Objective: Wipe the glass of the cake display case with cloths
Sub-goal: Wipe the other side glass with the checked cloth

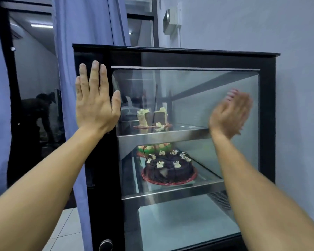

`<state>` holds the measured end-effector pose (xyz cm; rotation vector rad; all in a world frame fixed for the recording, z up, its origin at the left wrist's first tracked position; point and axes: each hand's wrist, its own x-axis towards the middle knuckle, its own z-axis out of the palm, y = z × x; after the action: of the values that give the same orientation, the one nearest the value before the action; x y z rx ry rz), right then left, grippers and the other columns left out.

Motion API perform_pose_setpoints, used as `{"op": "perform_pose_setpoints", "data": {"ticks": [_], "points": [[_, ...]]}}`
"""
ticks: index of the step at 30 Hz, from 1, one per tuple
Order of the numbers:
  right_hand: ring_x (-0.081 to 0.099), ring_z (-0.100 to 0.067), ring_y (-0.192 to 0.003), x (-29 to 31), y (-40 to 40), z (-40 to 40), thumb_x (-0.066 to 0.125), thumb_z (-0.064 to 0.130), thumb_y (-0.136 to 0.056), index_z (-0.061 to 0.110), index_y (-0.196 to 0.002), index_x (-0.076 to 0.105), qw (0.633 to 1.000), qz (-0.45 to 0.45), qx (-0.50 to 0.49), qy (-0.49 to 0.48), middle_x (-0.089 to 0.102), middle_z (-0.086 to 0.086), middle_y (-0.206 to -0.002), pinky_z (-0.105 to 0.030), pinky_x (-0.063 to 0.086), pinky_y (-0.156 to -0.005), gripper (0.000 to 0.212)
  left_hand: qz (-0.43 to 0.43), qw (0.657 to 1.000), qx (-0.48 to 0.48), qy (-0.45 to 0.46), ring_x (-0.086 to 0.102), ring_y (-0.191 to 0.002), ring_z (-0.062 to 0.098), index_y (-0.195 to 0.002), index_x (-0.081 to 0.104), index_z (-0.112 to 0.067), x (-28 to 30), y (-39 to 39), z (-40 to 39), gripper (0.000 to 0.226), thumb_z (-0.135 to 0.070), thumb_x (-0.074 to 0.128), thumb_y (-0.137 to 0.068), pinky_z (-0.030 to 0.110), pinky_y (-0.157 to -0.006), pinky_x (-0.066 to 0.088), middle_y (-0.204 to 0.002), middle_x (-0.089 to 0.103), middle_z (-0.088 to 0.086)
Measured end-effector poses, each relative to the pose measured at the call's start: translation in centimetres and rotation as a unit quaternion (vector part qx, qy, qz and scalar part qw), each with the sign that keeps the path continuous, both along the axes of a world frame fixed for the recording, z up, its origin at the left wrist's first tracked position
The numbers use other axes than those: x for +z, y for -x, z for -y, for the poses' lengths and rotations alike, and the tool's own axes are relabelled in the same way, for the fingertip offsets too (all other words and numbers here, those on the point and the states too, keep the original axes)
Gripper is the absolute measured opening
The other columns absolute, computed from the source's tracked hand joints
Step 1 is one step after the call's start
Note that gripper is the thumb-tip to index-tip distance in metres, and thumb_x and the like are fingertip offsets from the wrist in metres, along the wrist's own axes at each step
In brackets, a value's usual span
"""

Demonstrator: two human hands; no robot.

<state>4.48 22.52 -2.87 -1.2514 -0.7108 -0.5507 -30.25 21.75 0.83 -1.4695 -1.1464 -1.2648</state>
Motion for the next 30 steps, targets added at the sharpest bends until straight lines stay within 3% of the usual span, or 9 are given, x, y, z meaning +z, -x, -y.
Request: {"op": "perform_pose_setpoints", "data": {"ticks": [3, 5, 7, 9, 15, 19, 22, 26, 30], "points": [[0.004, -0.030, -0.160, -0.8, 5.5, 1.1, 0.018, 0.037, -0.103, 0.006, -0.164, 0.015, 0.987, -0.157, 0.035, 0.011, 0.009, -0.013, -0.172, -0.037, -0.005, -0.127, 0.068, -0.001, 1.000, -0.003, 0.003, -0.011, -0.159, 0.038, -0.165, 0.005, -0.007, -0.2, -0.1, 0.0, 0.073, -0.041, 0.034, -0.108, 0.052, -0.129, -0.001, -0.174, -0.002, 0.013], [0.009, -0.030, -0.159, -0.3, 11.9, 1.5, 0.026, 0.033, -0.106, 0.003, -0.162, 0.019, 0.995, 0.092, 0.035, -0.024, 0.010, -0.014, -0.171, -0.039, -0.004, -0.129, 0.064, -0.011, 1.000, -0.003, -0.003, -0.011, -0.159, 0.038, -0.165, 0.004, -0.006, -0.2, 0.1, 0.0, 0.073, -0.042, 0.033, -0.108, 0.051, -0.130, -0.002, -0.174, -0.004, 0.013], [0.015, -0.031, -0.158, -0.3, 16.2, 1.6, 0.032, 0.031, -0.108, 0.007, -0.162, 0.025, 0.894, 0.447, 0.027, -0.013, 0.017, -0.013, -0.171, -0.047, 0.008, -0.130, 0.060, -0.019, 1.000, -0.009, -0.004, -0.010, -0.159, 0.036, -0.165, 0.003, -0.007, -0.2, 0.3, -0.1, 0.073, -0.042, 0.032, -0.108, 0.049, -0.130, -0.002, -0.174, -0.005, 0.012], [0.020, -0.028, -0.157, 1.9, 14.3, 1.2, 0.036, 0.033, -0.109, 0.009, -0.160, 0.033, 0.804, 0.594, 0.004, -0.020, 0.028, -0.012, -0.168, -0.049, 0.018, -0.128, 0.056, -0.016, 1.000, -0.016, -0.005, -0.006, -0.160, 0.032, -0.165, 0.005, -0.007, -0.2, 0.4, -0.1, 0.074, -0.045, 0.031, -0.107, 0.046, -0.130, -0.002, -0.174, -0.002, 0.010], [0.002, -0.023, -0.160, 4.9, -5.0, 0.8, 0.021, 0.039, -0.111, 0.017, -0.165, 0.015, 0.977, 0.206, 0.007, 0.049, 0.009, -0.003, -0.173, -0.041, 0.001, -0.130, 0.058, -0.002, 1.000, -0.017, -0.012, -0.002, -0.161, 0.029, -0.165, 0.007, -0.007, -0.4, -0.1, -0.2, 0.076, -0.047, 0.028, -0.104, 0.042, -0.129, -0.005, -0.174, 0.002, 0.009], [0.000, -0.025, -0.160, 4.7, -2.4, 1.1, 0.017, 0.035, -0.110, 0.014, -0.165, 0.011, 0.992, -0.111, 0.030, 0.052, 0.004, -0.004, -0.173, -0.037, -0.005, -0.128, 0.059, 0.000, 1.000, -0.011, -0.012, -0.004, -0.160, 0.031, -0.165, 0.007, -0.006, -0.4, -0.3, -0.1, 0.076, -0.046, 0.029, -0.105, 0.043, -0.129, -0.005, -0.174, 0.002, 0.011], [0.006, -0.029, -0.160, 3.5, 8.8, 1.5, 0.023, 0.035, -0.107, 0.007, -0.164, 0.017, 0.992, 0.124, 0.026, -0.011, 0.008, -0.010, -0.172, -0.040, -0.001, -0.129, 0.063, -0.009, 1.000, -0.006, -0.011, -0.009, -0.160, 0.031, -0.165, 0.006, -0.004, -0.4, -0.1, -0.1, 0.075, -0.045, 0.028, -0.105, 0.044, -0.129, -0.006, -0.174, -0.001, 0.011], [0.010, -0.029, -0.159, 0.0, 14.7, 1.9, 0.037, 0.033, -0.109, 0.008, -0.162, 0.024, 0.823, 0.567, 0.041, 0.019, 0.017, -0.014, -0.171, -0.051, 0.013, -0.129, 0.060, -0.034, 0.999, 0.003, -0.024, -0.011, -0.160, 0.031, -0.165, 0.004, -0.005, -0.4, 0.1, -0.1, 0.074, -0.043, 0.026, -0.106, 0.042, -0.129, -0.007, -0.174, -0.007, 0.008], [0.023, -0.030, -0.156, 2.7, 0.3, 0.1, 0.034, 0.030, -0.108, 0.004, -0.158, 0.035, 0.934, 0.357, 0.022, -0.013, 0.026, -0.014, -0.168, -0.036, 0.006, -0.130, 0.056, -0.066, 0.997, 0.008, -0.036, -0.007, -0.160, 0.035, -0.167, 0.004, -0.014, -0.3, 0.0, -0.4, 0.072, -0.041, 0.028, -0.105, 0.044, -0.129, -0.010, -0.174, -0.006, 0.007]]}}
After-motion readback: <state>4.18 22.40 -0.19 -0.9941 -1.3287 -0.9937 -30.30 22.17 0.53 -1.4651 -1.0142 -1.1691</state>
